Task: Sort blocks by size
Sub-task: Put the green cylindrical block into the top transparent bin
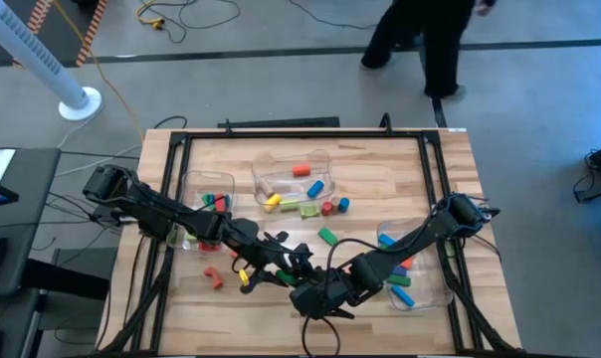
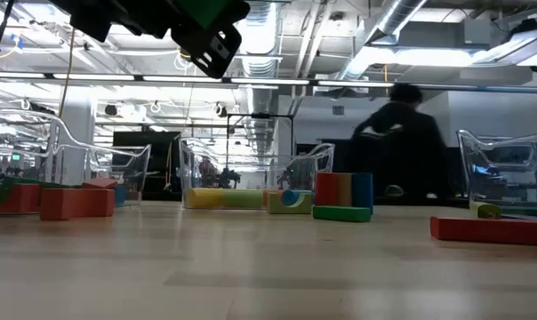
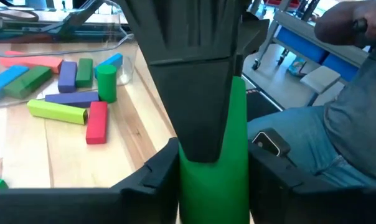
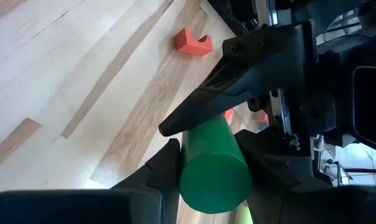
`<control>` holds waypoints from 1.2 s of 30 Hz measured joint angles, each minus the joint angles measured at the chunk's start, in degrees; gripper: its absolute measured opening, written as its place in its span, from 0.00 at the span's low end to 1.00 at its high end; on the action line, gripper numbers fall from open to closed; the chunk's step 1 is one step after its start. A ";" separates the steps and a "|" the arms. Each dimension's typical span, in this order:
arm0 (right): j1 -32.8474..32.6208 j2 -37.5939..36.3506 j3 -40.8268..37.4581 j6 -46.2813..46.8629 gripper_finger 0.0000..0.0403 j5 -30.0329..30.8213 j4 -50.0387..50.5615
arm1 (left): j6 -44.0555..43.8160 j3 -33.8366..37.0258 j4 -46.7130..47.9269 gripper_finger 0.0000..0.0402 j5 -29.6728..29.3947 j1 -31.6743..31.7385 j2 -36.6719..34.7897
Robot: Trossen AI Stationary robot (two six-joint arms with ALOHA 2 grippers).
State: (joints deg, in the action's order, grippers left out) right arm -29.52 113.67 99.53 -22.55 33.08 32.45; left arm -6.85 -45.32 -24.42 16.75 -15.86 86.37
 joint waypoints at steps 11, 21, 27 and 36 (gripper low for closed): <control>-0.11 0.00 0.00 0.46 0.44 -0.06 0.40 | 0.37 0.00 0.45 0.32 -0.04 0.01 0.00; -1.60 -0.67 -0.03 9.77 0.61 10.16 10.06 | 2.02 0.04 3.91 0.32 0.38 0.86 -0.14; -2.86 -1.77 -0.03 26.21 0.63 13.73 23.10 | 3.42 0.04 7.52 0.32 0.14 4.21 -1.97; -7.09 -1.68 -1.85 46.81 0.63 13.39 35.10 | 8.72 0.04 14.47 0.32 -5.63 12.14 -8.25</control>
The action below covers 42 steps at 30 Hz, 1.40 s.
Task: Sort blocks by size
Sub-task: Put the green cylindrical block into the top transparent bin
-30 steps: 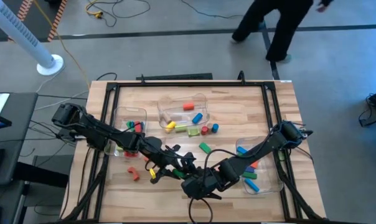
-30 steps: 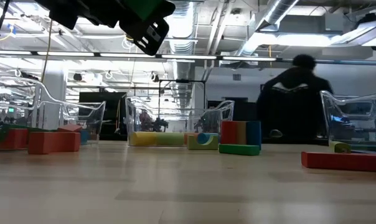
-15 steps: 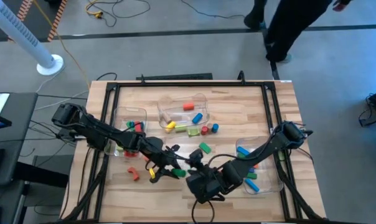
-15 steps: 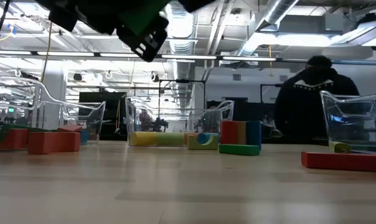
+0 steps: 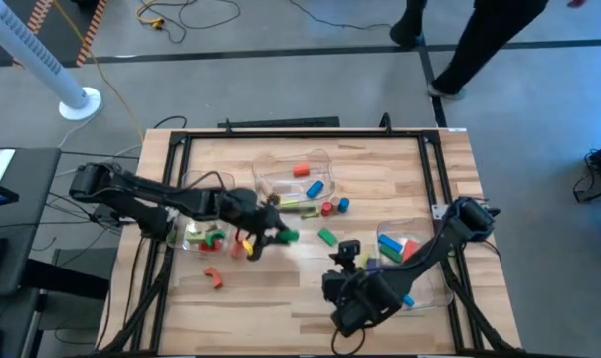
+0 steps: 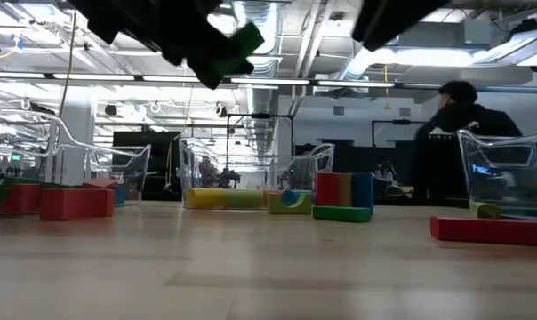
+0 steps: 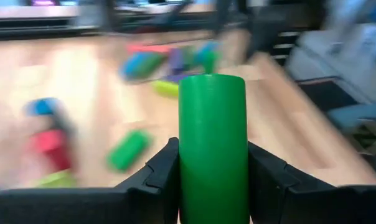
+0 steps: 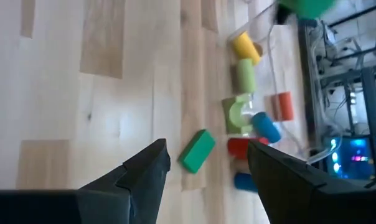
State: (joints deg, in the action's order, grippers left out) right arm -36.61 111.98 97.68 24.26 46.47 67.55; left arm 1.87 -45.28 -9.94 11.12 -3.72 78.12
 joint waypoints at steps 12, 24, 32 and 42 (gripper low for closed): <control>-3.13 0.07 -7.34 9.10 0.63 -0.23 -0.25 | 1.85 0.00 3.70 0.32 -1.39 17.26 -1.24; -2.68 0.07 -7.31 9.30 0.63 0.01 0.53 | 0.66 -0.07 -2.19 0.32 5.74 28.73 5.30; -2.75 0.07 -7.31 9.39 0.63 0.09 0.15 | 1.36 -5.63 2.55 0.33 6.50 30.09 13.60; -2.99 0.07 -7.27 12.26 0.63 0.10 1.80 | 5.18 -13.44 17.26 0.33 1.38 30.07 20.10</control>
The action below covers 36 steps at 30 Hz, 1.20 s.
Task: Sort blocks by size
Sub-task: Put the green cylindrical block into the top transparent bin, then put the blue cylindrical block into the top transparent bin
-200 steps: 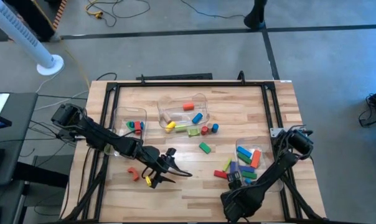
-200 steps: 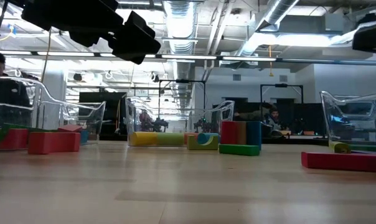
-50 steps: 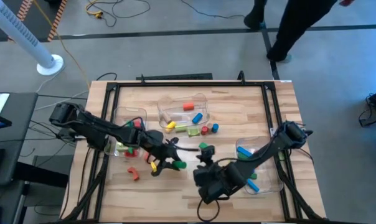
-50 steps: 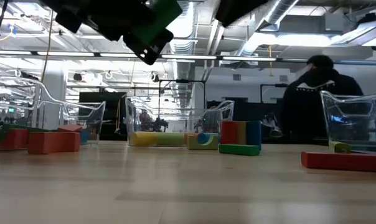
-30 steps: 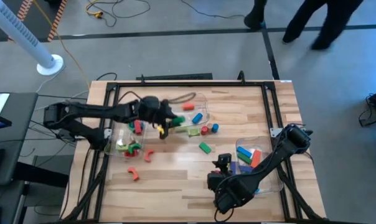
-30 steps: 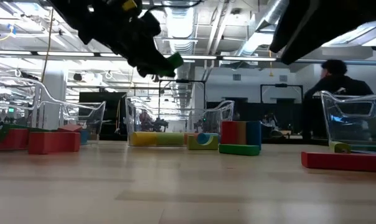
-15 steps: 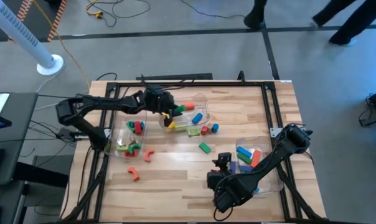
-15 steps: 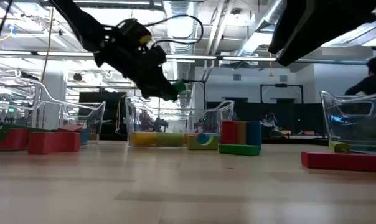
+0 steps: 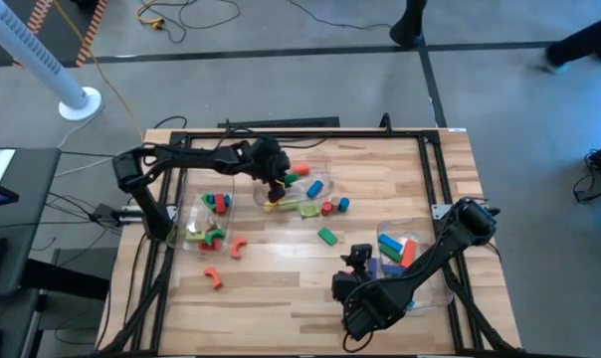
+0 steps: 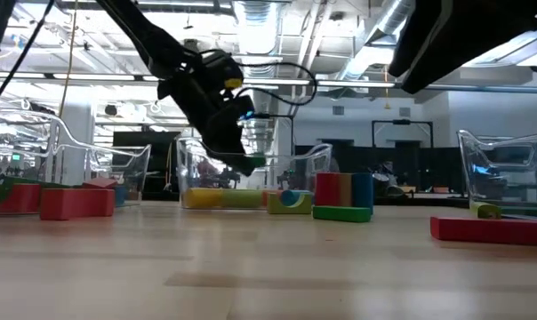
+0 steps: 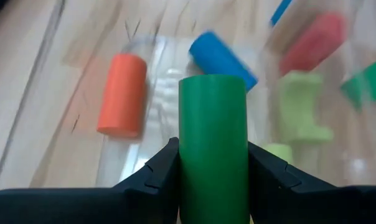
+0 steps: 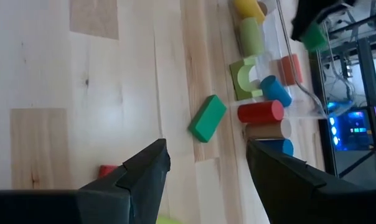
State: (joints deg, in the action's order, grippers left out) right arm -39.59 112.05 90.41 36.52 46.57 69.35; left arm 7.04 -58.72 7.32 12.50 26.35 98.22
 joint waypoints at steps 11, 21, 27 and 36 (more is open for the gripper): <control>-0.57 0.00 0.00 3.92 0.63 0.02 2.21 | 0.59 -0.33 2.84 0.34 -1.12 0.00 0.17; -1.30 0.00 0.00 5.60 0.63 0.01 2.84 | 1.55 -0.33 3.80 0.34 -1.12 0.00 0.17; -1.18 0.00 0.00 6.35 0.63 0.02 3.25 | 1.77 -0.33 3.89 0.36 -1.12 0.00 0.17; -1.21 0.00 0.00 7.18 0.63 0.00 4.09 | 1.78 -0.37 4.02 0.49 -1.12 0.00 -0.09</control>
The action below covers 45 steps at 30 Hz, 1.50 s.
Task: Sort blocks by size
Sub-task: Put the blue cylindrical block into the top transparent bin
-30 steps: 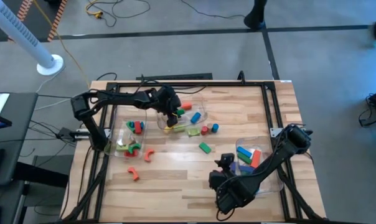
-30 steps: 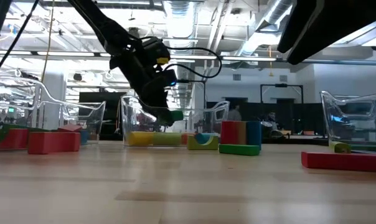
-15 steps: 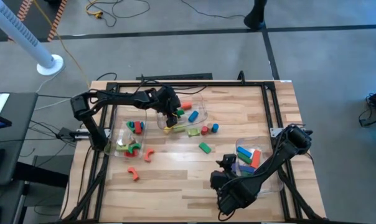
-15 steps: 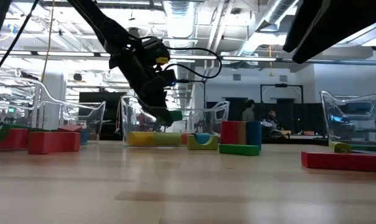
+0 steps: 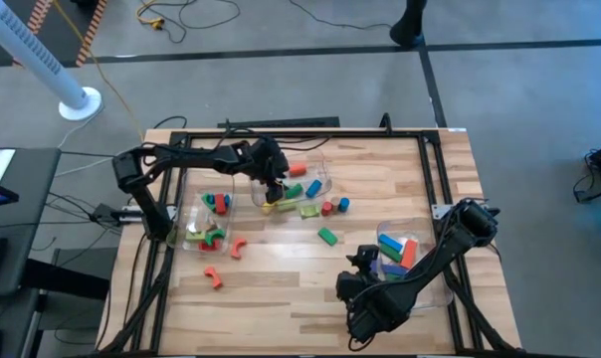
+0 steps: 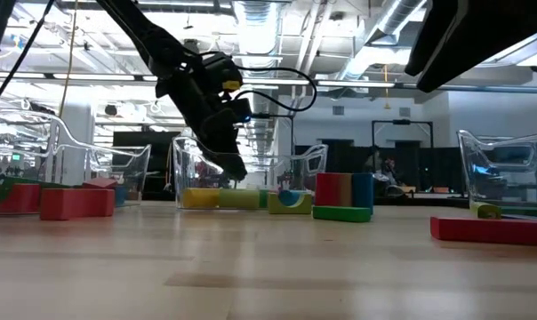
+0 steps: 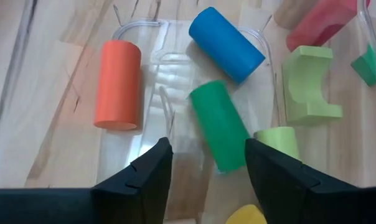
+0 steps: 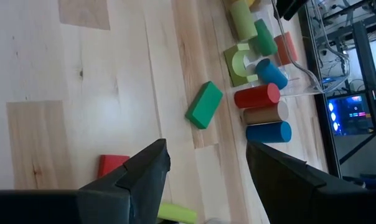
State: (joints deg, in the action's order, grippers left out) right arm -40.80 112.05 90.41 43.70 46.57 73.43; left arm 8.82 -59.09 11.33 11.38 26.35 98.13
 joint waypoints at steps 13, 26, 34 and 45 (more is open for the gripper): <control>0.16 0.00 0.00 -0.02 0.63 -0.07 -0.12 | 1.52 -0.02 2.25 0.50 0.47 -2.42 -13.77; 1.26 0.00 0.00 0.00 0.63 -0.07 -0.16 | -0.62 -0.04 23.98 0.50 -0.42 -21.48 -36.90; 4.43 0.00 0.00 -0.26 0.63 0.02 -0.10 | -6.81 2.45 24.52 0.50 -17.06 -38.06 -44.72; 9.71 0.00 0.00 -5.02 0.63 -0.07 -1.28 | -11.90 12.98 14.24 0.50 -26.50 -49.54 -45.55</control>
State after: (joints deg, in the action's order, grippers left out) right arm -31.09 112.05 90.41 38.68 46.50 72.15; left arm -3.08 -46.11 25.57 -15.12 -23.20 52.58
